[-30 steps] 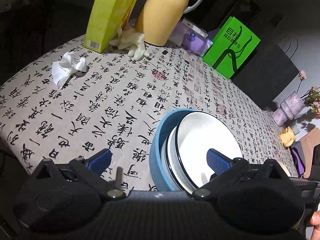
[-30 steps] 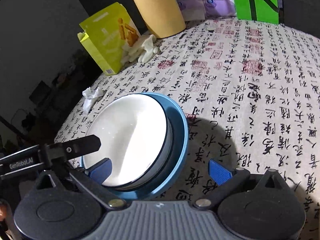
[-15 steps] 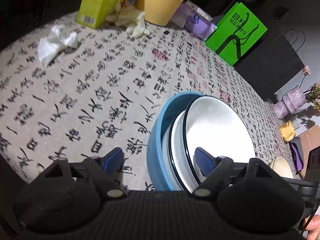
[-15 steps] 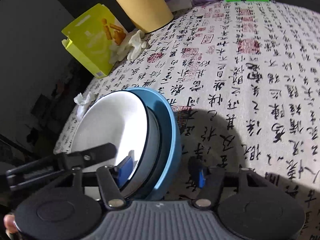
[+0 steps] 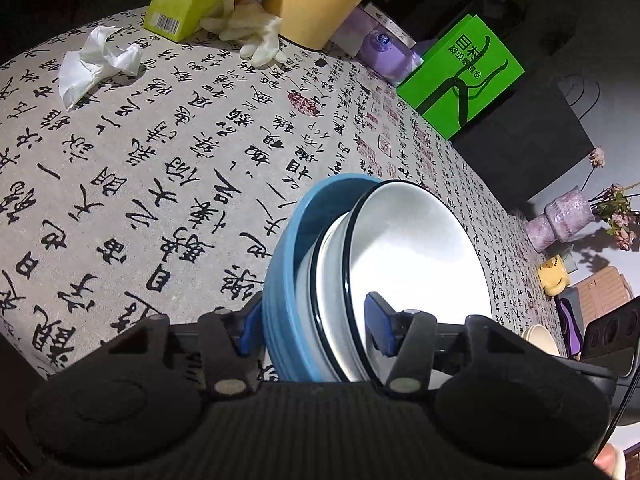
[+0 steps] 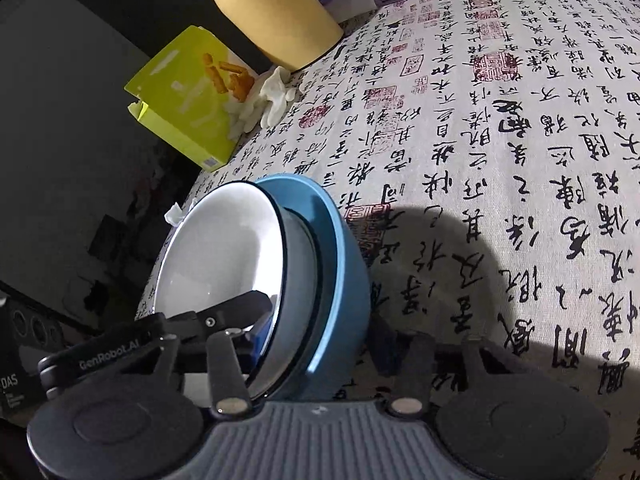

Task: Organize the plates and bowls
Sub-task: 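Lift the blue bowl with its nested white bowls using both tools, then carry the blue bowl stack with both tools toward the beige plates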

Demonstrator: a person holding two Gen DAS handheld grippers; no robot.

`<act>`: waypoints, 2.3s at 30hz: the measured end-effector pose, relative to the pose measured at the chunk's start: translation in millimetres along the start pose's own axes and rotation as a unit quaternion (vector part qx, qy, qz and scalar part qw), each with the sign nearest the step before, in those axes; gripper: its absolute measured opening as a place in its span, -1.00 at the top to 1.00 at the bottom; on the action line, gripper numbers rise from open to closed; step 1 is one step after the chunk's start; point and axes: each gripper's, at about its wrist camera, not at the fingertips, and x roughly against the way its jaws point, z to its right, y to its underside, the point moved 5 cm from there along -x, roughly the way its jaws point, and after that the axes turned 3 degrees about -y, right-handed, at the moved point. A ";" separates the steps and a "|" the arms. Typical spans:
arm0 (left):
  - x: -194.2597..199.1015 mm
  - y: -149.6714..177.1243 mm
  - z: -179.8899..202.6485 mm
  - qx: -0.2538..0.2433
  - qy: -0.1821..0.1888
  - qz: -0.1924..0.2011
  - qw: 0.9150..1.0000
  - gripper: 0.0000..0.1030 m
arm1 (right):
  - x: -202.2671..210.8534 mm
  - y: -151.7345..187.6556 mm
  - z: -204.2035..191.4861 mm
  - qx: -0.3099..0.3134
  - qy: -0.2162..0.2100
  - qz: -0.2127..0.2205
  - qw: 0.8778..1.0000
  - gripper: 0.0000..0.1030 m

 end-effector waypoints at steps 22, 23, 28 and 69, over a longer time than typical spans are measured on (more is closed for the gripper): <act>-0.4 2.3 3.9 0.006 -0.014 0.020 1.000 -0.06 | 4.3 2.4 5.9 -0.038 -0.008 0.011 0.999 0.17; -0.6 2.2 4.1 0.007 -0.015 0.020 1.000 -0.06 | 4.5 2.4 6.2 -0.040 -0.008 0.011 0.999 0.17; -1.3 2.1 6.6 0.004 -0.019 0.018 1.000 -0.07 | 4.5 1.7 7.7 -0.049 -0.009 0.009 0.999 0.18; -1.7 2.3 46.5 -0.022 -0.010 0.025 0.999 -0.07 | 42.7 -4.0 19.5 -0.065 -0.010 0.034 0.997 0.18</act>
